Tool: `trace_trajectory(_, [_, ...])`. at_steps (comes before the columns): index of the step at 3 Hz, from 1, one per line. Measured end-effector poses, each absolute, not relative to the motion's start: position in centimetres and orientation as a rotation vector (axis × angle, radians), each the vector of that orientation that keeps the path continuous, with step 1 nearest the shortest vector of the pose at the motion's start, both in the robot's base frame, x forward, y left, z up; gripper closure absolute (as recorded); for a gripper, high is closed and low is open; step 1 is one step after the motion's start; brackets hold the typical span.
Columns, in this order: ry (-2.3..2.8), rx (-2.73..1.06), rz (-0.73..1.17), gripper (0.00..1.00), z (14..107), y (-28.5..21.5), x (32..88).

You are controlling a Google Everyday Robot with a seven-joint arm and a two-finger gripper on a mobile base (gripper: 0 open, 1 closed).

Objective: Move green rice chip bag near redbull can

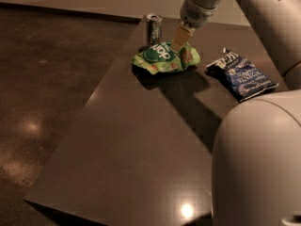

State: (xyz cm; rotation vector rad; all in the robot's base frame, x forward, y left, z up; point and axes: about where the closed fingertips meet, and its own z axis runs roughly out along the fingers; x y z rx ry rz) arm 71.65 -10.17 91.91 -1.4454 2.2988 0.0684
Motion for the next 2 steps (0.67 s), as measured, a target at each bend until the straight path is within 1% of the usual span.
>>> trace_trajectory(1, [2.299,-1.447,0.070,0.00,91.67,-10.02,71.78])
trace_trajectory(2, [2.299,-1.447,0.070,0.00,91.66,-10.01,71.78])
